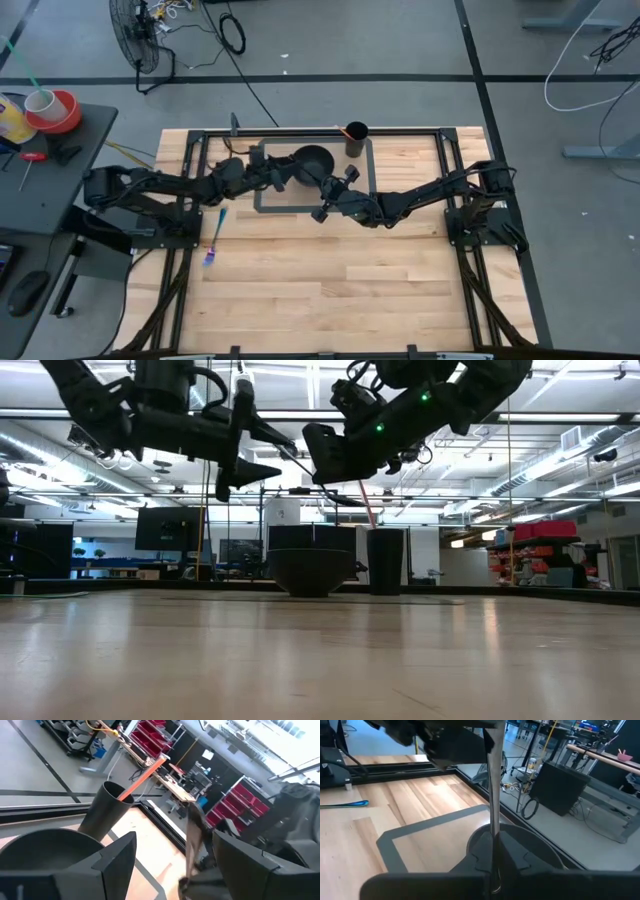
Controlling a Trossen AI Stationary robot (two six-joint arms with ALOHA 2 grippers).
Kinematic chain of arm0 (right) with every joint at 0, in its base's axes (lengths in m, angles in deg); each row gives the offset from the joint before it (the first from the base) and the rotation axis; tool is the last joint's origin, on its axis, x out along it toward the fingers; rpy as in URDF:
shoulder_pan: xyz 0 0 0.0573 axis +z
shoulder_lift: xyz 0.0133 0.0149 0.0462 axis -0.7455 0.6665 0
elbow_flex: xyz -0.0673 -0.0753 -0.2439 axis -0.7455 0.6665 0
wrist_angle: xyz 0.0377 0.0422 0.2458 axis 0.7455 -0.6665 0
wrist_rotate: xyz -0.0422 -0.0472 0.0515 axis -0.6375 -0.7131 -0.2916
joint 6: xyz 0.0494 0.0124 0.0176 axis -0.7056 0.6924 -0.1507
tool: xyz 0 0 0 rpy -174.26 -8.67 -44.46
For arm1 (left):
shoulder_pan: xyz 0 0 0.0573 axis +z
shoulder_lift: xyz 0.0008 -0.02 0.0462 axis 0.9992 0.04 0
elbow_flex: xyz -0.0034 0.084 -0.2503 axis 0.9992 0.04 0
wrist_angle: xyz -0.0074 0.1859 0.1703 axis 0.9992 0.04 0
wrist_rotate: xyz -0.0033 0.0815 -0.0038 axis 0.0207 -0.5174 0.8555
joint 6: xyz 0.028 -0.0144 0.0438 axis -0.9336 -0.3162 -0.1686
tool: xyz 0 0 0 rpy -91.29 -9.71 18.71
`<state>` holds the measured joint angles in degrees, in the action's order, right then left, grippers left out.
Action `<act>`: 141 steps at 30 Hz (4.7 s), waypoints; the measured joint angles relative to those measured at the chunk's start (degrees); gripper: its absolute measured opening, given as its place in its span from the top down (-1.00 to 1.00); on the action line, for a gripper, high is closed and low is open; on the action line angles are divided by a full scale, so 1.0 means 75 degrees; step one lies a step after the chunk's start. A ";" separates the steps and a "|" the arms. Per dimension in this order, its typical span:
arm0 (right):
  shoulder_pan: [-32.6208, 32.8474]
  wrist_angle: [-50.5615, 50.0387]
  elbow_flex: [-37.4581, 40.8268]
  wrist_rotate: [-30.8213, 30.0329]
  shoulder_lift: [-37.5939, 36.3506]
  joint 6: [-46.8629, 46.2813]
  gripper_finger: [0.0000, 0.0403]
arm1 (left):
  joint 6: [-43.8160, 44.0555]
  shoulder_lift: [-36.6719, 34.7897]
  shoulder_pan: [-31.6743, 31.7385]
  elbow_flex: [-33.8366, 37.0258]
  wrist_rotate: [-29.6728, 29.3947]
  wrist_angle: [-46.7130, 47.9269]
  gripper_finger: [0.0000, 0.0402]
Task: Pick & Place Utensil
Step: Put the black spoon into the black bowl
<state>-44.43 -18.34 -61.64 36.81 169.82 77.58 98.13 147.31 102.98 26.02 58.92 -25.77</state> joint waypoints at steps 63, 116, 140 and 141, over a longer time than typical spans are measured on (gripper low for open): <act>0.0796 -0.0144 -0.0012 -0.0622 -0.0938 0.0590 0.00 | -0.0482 0.2085 0.4221 -0.2699 0.3886 0.3221 0.95; 0.0766 -0.0159 -0.0003 -0.0564 -0.0933 0.0406 0.00 | -0.0942 0.2244 0.3013 -0.2696 0.1246 0.4554 0.83; 0.0767 -0.0202 -0.0003 -0.0564 -0.0933 0.0409 0.00 | -0.2176 0.2244 0.3042 -0.2690 0.1236 0.5002 0.24; 0.0767 -0.0202 -0.0003 -0.0564 -0.0933 0.0408 0.00 | -0.2242 0.2244 0.3042 -0.2690 0.1236 0.5057 0.23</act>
<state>-38.68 -19.85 -61.66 32.58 162.82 80.64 81.32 164.14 125.79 5.85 68.19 12.16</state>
